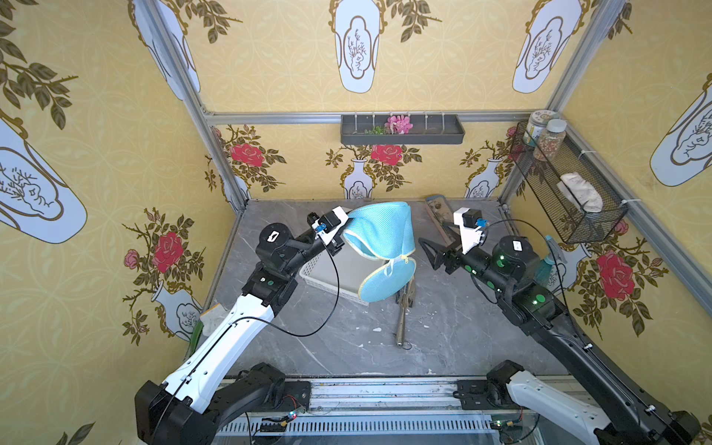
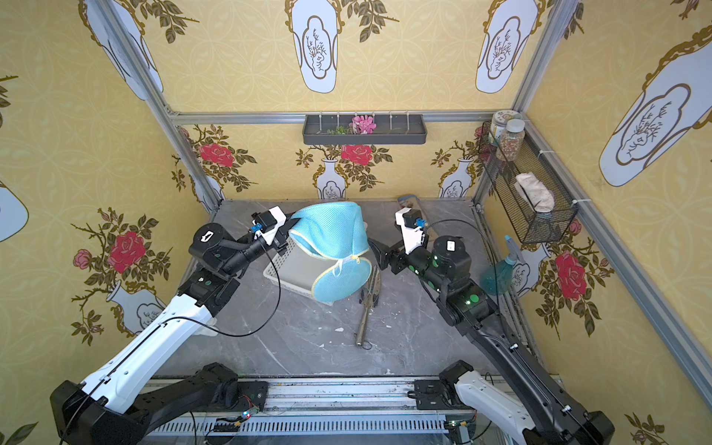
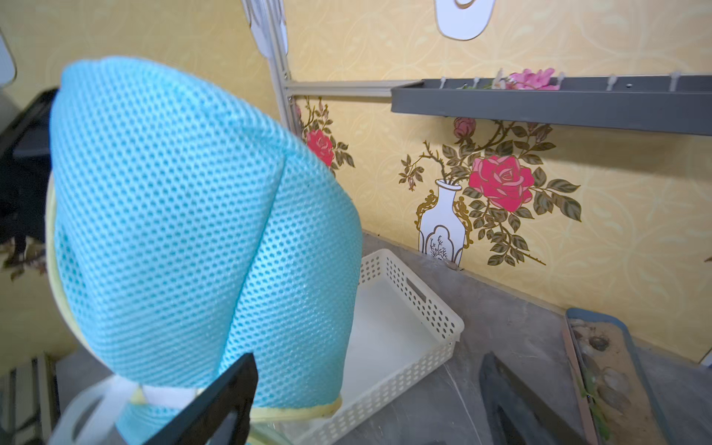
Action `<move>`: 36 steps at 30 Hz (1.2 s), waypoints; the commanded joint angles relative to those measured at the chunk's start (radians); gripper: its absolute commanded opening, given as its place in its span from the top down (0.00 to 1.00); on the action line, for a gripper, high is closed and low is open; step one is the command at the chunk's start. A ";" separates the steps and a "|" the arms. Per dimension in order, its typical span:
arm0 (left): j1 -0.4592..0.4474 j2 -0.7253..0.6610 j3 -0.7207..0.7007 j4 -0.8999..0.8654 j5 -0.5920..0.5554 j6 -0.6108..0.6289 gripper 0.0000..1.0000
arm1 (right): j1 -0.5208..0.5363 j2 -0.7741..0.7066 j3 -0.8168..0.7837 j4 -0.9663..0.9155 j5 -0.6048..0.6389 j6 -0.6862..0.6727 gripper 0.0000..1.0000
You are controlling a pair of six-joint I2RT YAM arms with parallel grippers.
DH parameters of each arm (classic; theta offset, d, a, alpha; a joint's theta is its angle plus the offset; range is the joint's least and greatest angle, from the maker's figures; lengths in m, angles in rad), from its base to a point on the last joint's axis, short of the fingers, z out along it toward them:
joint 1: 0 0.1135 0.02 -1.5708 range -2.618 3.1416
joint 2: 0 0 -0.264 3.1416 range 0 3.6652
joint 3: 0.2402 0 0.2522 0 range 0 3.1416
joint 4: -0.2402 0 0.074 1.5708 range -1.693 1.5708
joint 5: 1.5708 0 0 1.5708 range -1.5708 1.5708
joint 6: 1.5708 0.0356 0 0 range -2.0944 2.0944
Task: Turn the laundry bag inside out
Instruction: Turn over the laundry bag.
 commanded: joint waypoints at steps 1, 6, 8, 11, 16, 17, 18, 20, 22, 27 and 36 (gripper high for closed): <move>0.060 0.002 -0.016 0.058 0.183 -0.204 1.00 | 0.005 -0.018 -0.024 0.022 -0.024 -0.243 0.11; 0.180 0.025 -0.080 0.311 0.354 -0.488 1.00 | 0.008 -0.027 -0.071 0.067 0.033 -0.308 0.22; 0.204 0.034 -0.098 0.381 0.373 -0.555 1.00 | 0.018 -0.032 -0.085 0.067 -0.017 -0.324 0.22; 0.208 0.038 -0.099 0.394 0.384 -0.582 1.00 | 0.074 -0.028 -0.098 0.066 -0.038 -0.378 0.21; 0.209 0.036 -0.102 0.397 0.384 -0.587 1.00 | 0.164 0.011 -0.095 0.130 -0.025 -0.409 0.21; 0.209 0.037 -0.102 0.398 0.384 -0.589 1.00 | 0.180 0.023 -0.088 0.138 -0.012 -0.415 0.22; 0.209 0.036 -0.103 0.397 0.385 -0.590 1.00 | 0.197 0.036 -0.080 0.153 0.006 -0.421 0.24; 0.209 0.036 -0.105 0.396 0.381 -0.589 1.00 | 0.218 0.052 -0.069 0.168 0.009 -0.429 0.24; 0.209 0.037 -0.106 0.396 0.368 -0.590 1.00 | 0.232 0.053 -0.065 0.174 0.010 -0.433 0.24; 0.211 0.034 -0.117 0.394 0.258 -0.593 1.00 | 0.233 -0.018 -0.126 0.172 0.104 -0.438 0.18; 0.212 0.032 -0.129 0.394 0.233 -0.591 1.00 | 0.237 -0.081 -0.185 0.278 0.171 -0.435 0.28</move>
